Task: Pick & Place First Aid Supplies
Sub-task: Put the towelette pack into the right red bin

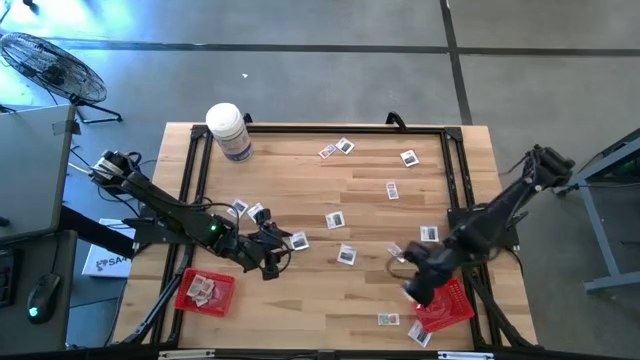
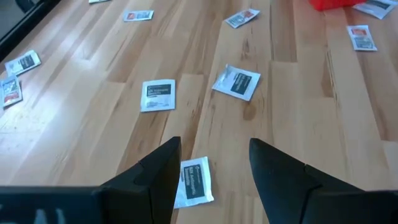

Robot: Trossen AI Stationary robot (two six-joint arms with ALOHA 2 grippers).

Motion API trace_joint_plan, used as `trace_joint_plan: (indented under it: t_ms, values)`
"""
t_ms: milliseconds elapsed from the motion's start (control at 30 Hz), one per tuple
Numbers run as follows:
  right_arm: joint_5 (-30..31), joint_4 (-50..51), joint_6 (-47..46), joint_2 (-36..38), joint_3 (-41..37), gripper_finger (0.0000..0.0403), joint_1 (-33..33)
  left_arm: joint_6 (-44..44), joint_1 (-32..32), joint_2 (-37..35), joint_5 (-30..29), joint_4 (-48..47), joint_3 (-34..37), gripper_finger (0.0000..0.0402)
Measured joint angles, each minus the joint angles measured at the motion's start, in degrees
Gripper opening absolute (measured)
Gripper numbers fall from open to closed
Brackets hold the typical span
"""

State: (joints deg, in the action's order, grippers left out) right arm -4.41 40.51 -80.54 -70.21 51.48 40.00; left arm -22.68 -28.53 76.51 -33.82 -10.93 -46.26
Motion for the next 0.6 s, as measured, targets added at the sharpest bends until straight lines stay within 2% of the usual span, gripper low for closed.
trace_joint_plan:
  t_ms: [167, 333, 433, 600]
  values:
    - [0.8, 4.3, -9.9, -0.6, -0.5, 0.0002, 8.2, 0.0, 0.0, 0.0, 0.0, 0.1, 0.0, 0.0186]
    - [-5.2, 4.7, -21.1, -2.2, -4.4, 0.0001, 11.6, -0.1, 0.0, 0.0, 0.0, 0.4, 0.0, 0.0186]
    - [-8.6, 1.2, -23.7, -2.6, -7.9, 0.0008, 12.3, -0.1, 0.0, 0.0, 0.3, 0.4, 0.0, 0.0186]
    - [-10.2, -7.5, -25.8, -2.6, -14.2, 0.0025, 11.7, -0.1, 0.0, 0.0, 2.2, 0.5, 0.0, 0.0186]
